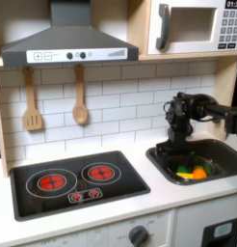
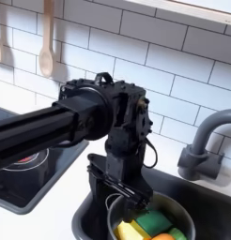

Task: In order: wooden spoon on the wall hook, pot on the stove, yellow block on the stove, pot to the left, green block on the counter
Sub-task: 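Take the pot out of the sink and put it on the stove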

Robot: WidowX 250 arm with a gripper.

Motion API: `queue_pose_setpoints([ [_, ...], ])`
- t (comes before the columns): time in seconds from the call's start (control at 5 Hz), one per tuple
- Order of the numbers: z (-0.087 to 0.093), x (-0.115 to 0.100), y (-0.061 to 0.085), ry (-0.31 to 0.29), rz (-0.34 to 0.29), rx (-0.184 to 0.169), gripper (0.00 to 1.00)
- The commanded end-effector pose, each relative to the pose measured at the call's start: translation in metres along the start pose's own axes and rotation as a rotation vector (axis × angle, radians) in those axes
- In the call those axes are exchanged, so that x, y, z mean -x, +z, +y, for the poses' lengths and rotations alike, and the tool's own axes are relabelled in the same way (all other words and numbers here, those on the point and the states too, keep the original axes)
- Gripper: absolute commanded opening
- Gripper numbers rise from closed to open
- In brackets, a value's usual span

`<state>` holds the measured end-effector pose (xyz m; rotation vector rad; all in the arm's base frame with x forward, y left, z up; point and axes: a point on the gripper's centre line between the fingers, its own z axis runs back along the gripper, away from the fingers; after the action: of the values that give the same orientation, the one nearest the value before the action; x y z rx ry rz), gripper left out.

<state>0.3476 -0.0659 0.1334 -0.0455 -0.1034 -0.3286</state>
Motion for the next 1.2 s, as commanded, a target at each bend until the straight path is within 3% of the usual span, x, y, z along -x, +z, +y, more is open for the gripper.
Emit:
queue_pose_setpoints([
  [0.0,0.011,0.015,-0.018,0.004,0.067,0.021,1.0],
  [0.4,0.003,0.017,-0.033,-0.039,0.05,0.019,1.0],
  [0.6,0.002,0.017,-0.036,-0.039,0.034,0.004,0.16],
  [0.8,0.006,0.014,-0.027,-0.004,-0.01,-0.005,0.0],
  [1.0,0.01,0.015,-0.019,0.051,-0.04,-0.003,0.0],
])
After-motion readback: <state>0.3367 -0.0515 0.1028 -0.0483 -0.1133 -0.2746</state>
